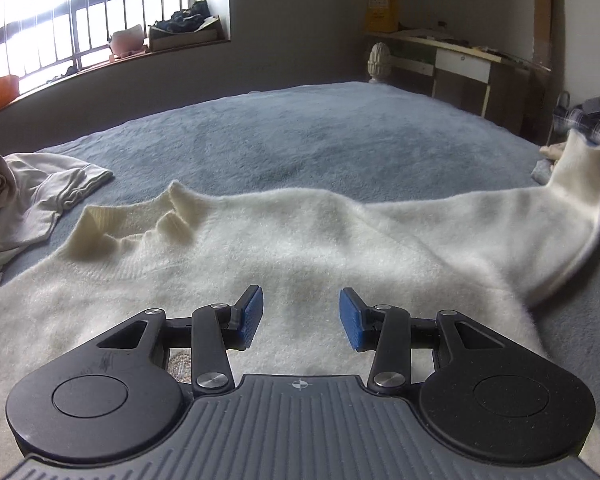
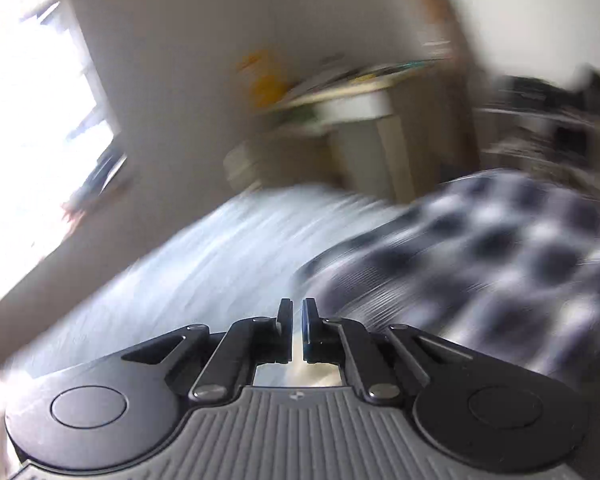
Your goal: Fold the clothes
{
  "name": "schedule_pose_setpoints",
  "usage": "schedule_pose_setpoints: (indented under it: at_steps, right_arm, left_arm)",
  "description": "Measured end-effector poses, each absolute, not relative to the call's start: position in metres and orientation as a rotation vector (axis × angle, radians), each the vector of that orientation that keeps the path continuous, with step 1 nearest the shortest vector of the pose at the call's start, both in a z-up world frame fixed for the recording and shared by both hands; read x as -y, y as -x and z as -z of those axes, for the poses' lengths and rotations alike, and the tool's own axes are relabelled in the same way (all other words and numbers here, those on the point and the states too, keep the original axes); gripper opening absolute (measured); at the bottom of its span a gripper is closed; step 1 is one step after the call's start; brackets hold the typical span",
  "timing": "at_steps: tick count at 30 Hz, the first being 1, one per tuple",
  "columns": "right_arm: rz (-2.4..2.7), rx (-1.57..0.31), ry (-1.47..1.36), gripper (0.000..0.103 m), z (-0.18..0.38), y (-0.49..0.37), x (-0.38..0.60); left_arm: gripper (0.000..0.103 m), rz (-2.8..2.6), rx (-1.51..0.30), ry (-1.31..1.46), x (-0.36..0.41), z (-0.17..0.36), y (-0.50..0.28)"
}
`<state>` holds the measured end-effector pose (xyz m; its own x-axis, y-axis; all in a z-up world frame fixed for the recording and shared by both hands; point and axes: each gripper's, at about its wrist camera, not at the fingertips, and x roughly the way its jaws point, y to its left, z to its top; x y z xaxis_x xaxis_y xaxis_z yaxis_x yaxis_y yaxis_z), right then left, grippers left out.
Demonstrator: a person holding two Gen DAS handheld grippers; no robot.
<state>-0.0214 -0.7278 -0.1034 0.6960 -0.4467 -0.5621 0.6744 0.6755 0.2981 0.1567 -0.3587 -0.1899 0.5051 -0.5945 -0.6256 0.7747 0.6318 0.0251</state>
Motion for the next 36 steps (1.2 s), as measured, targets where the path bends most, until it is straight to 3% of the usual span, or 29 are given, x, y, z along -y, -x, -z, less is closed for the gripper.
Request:
schedule_pose_setpoints:
  at_steps: [7, 9, 11, 15, 19, 22, 25, 28, 31, 36]
  right_arm:
    - [0.175, -0.922, -0.191, 0.007, 0.169, -0.107, 0.62]
    - [0.118, -0.967, -0.021, 0.021, 0.181, -0.132, 0.6]
    - [0.085, -0.983, 0.118, 0.049, 0.192, -0.15, 0.605]
    - [-0.044, -1.097, 0.083, 0.052, 0.203, -0.178, 0.636]
    - [-0.12, -1.147, 0.152, 0.069, 0.205, -0.194, 0.643]
    - [-0.147, -1.23, 0.122, 0.073, 0.215, -0.21, 0.644]
    - [-0.145, -1.28, 0.11, 0.07, 0.221, -0.212, 0.639]
    - [-0.095, -1.231, 0.149, 0.033, 0.215, -0.2, 0.621]
    - [-0.036, -1.187, 0.258, 0.013, 0.21, -0.185, 0.595]
    - [0.097, -1.088, 0.334, 0.009, 0.191, -0.169, 0.592]
  left_arm:
    - [0.043, 0.768, -0.72, -0.252, 0.338, 0.212, -0.172]
    - [0.043, 0.771, -0.721, -0.238, 0.336, 0.213, -0.173]
    - [0.043, 0.776, -0.719, -0.228, 0.335, 0.213, -0.172]
    - [0.043, 0.794, -0.709, -0.202, 0.33, 0.216, -0.172]
    - [0.043, 0.818, -0.706, -0.198, 0.328, 0.218, -0.173]
    - [0.043, 0.823, -0.704, -0.19, 0.326, 0.219, -0.174]
    - [0.044, 0.817, -0.697, -0.174, 0.325, 0.221, -0.175]
    - [0.044, 0.815, -0.683, -0.17, 0.325, 0.223, -0.174]
    - [0.044, 0.807, -0.677, -0.166, 0.325, 0.223, -0.173]
    - [0.044, 0.774, -0.692, -0.109, 0.319, 0.222, -0.177]
